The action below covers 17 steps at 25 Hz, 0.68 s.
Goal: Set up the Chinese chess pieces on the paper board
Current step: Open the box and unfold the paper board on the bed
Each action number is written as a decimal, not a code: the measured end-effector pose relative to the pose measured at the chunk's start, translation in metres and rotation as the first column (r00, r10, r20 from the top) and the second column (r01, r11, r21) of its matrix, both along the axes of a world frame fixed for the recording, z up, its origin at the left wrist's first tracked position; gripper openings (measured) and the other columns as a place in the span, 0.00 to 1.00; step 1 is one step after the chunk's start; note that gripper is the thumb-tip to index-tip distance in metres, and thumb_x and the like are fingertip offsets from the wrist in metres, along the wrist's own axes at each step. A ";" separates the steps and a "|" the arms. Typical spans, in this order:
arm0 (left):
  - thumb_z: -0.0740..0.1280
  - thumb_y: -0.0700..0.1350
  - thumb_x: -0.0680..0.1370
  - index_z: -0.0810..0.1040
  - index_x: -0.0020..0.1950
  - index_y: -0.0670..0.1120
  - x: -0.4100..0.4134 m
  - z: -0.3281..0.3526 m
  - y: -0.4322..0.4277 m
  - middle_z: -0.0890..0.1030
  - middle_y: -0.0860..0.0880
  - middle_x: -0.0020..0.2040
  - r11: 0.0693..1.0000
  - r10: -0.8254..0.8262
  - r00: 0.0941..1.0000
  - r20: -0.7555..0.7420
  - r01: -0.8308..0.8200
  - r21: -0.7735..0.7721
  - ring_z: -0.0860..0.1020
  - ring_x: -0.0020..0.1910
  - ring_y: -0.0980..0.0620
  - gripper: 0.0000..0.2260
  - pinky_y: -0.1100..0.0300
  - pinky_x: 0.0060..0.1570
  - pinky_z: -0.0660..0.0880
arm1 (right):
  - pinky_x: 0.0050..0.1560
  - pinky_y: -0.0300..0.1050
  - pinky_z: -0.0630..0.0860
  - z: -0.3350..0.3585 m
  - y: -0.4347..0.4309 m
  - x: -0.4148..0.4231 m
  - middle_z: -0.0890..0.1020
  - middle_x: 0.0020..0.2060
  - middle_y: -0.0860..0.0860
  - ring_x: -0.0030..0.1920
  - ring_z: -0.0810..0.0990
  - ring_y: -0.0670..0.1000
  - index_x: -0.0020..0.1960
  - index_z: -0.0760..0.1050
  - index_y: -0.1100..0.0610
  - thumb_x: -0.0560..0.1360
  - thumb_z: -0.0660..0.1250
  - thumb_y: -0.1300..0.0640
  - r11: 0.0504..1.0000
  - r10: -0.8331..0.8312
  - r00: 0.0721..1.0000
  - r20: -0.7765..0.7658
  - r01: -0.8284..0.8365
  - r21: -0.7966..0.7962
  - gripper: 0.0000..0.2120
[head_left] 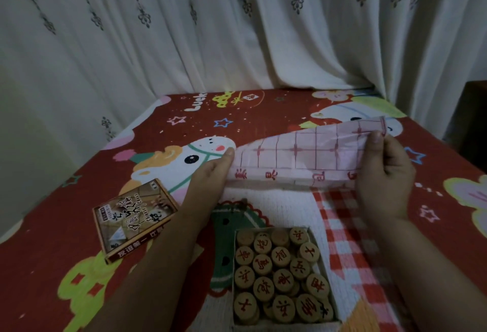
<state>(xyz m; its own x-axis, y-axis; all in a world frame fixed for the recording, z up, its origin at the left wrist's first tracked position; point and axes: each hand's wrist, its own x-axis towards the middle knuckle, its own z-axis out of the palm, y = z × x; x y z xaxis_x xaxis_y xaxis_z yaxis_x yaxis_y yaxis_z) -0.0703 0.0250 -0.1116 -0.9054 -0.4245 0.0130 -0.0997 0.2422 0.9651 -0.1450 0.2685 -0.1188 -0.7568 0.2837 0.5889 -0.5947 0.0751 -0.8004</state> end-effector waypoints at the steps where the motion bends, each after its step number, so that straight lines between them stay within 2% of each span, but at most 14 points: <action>1: 0.55 0.67 0.77 0.84 0.42 0.45 0.002 0.003 0.003 0.86 0.48 0.38 1.000 -0.018 1.000 0.024 0.017 0.018 0.84 0.38 0.51 0.29 0.60 0.43 0.79 | 0.36 0.32 0.67 0.003 0.001 0.000 0.73 0.29 0.39 0.34 0.68 0.36 0.36 0.68 0.48 0.84 0.58 0.55 1.000 -0.015 1.000 -0.012 0.015 -0.003 0.17; 3: 0.54 0.72 0.72 0.82 0.51 0.48 0.003 0.001 0.004 0.85 0.50 0.46 0.996 -0.088 0.996 0.006 0.088 0.011 0.83 0.46 0.56 0.32 0.57 0.54 0.78 | 0.37 0.29 0.67 0.004 0.002 -0.001 0.72 0.32 0.41 0.34 0.69 0.34 0.39 0.69 0.51 0.85 0.57 0.57 0.999 -0.047 0.999 -0.026 0.047 -0.018 0.15; 4: 0.57 0.71 0.72 0.81 0.55 0.49 0.005 0.001 0.005 0.84 0.52 0.49 0.993 -0.122 0.991 -0.053 0.122 -0.009 0.82 0.48 0.62 0.30 0.63 0.54 0.77 | 0.39 0.31 0.69 0.004 0.003 -0.001 0.74 0.34 0.43 0.36 0.71 0.34 0.42 0.72 0.54 0.85 0.57 0.56 0.998 -0.057 0.998 -0.021 0.056 -0.034 0.14; 5: 0.60 0.65 0.74 0.79 0.56 0.49 0.009 0.003 0.007 0.83 0.53 0.51 0.990 -0.140 0.984 -0.113 0.138 -0.020 0.80 0.46 0.68 0.23 0.71 0.48 0.76 | 0.43 0.35 0.72 0.003 0.003 -0.003 0.76 0.37 0.47 0.40 0.73 0.36 0.45 0.74 0.56 0.85 0.57 0.55 0.997 -0.064 0.998 -0.006 0.064 -0.053 0.13; 6: 0.64 0.58 0.76 0.78 0.56 0.47 0.011 0.005 0.009 0.82 0.52 0.51 0.988 -0.156 0.973 -0.173 0.156 -0.015 0.80 0.44 0.68 0.17 0.75 0.41 0.75 | 0.46 0.41 0.74 0.001 0.003 -0.006 0.78 0.40 0.50 0.43 0.76 0.41 0.48 0.75 0.56 0.85 0.57 0.53 0.995 -0.075 0.997 0.010 0.076 -0.072 0.13; 8: 0.67 0.45 0.77 0.80 0.53 0.43 0.011 0.006 0.008 0.84 0.48 0.50 0.988 -0.154 0.951 -0.268 0.153 -0.024 0.82 0.46 0.61 0.08 0.72 0.40 0.76 | 0.50 0.47 0.76 0.001 0.004 -0.008 0.80 0.45 0.53 0.47 0.77 0.47 0.48 0.75 0.52 0.84 0.56 0.51 0.991 -0.068 0.997 0.039 0.072 -0.110 0.12; 10: 0.68 0.40 0.76 0.80 0.52 0.39 0.011 0.007 0.006 0.84 0.46 0.50 0.987 -0.143 0.928 -0.343 0.158 0.017 0.83 0.50 0.52 0.07 0.66 0.44 0.78 | 0.50 0.46 0.76 0.003 0.004 -0.008 0.80 0.45 0.52 0.48 0.78 0.48 0.46 0.74 0.47 0.84 0.56 0.50 0.989 -0.046 0.996 0.074 0.056 -0.138 0.11; 11: 0.68 0.40 0.75 0.80 0.53 0.38 0.011 0.009 0.008 0.84 0.46 0.51 0.983 -0.148 0.920 -0.363 0.176 0.045 0.83 0.52 0.50 0.08 0.62 0.47 0.79 | 0.50 0.44 0.75 0.004 0.004 -0.008 0.80 0.44 0.49 0.47 0.78 0.46 0.46 0.73 0.47 0.85 0.56 0.50 0.989 -0.043 0.995 0.088 0.055 -0.137 0.11; 14: 0.68 0.45 0.76 0.82 0.52 0.44 0.010 0.011 0.007 0.84 0.44 0.52 0.985 -0.139 0.908 -0.396 0.167 0.035 0.82 0.54 0.46 0.08 0.50 0.53 0.80 | 0.51 0.39 0.73 0.010 0.005 -0.006 0.77 0.43 0.42 0.46 0.76 0.40 0.49 0.72 0.48 0.85 0.55 0.54 0.991 -0.034 0.997 0.071 0.042 -0.124 0.09; 17: 0.67 0.48 0.76 0.82 0.47 0.44 0.010 0.021 0.004 0.85 0.43 0.46 0.982 -0.057 0.923 -0.380 0.121 0.147 0.84 0.46 0.46 0.09 0.52 0.43 0.82 | 0.55 0.45 0.73 0.015 0.010 -0.008 0.78 0.46 0.44 0.51 0.75 0.45 0.49 0.72 0.46 0.85 0.55 0.54 0.987 -0.011 0.999 -0.034 0.006 -0.159 0.10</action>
